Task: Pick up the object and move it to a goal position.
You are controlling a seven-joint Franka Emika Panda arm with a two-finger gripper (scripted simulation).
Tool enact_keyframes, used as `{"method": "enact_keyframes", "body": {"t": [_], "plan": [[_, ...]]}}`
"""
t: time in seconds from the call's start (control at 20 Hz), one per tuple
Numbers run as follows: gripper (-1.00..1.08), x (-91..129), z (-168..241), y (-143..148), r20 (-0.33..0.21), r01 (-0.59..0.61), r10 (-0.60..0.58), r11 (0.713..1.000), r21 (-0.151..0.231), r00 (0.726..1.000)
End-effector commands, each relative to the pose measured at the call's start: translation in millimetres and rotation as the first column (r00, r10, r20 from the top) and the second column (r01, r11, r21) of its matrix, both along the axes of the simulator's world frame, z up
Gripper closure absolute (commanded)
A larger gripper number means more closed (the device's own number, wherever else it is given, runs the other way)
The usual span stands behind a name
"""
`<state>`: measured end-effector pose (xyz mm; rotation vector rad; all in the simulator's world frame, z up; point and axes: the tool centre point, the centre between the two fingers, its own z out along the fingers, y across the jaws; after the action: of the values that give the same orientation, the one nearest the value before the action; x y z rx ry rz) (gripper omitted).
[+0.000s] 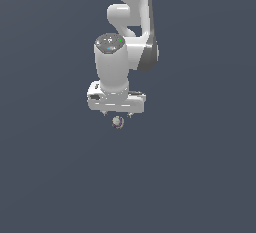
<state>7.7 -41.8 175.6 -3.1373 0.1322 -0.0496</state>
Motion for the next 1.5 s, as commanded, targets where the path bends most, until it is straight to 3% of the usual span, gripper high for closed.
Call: {"method": "enact_keyframes", "body": {"t": [0.0,0.8,1.2,1.45], "plan": [[-0.92,0,0,0,0.0,0.0,0.0,1.0,0.0,1.0],[-0.92,-8,2,1,-0.019,0.028,-0.028,1.0,-0.005,0.999],[-0.92,-10,-6,2,-0.022,0.137,-0.136,0.991,0.001,0.99],[-0.92,-13,-14,2,-0.025,0.246,-0.246,0.969,0.006,0.969]]}}
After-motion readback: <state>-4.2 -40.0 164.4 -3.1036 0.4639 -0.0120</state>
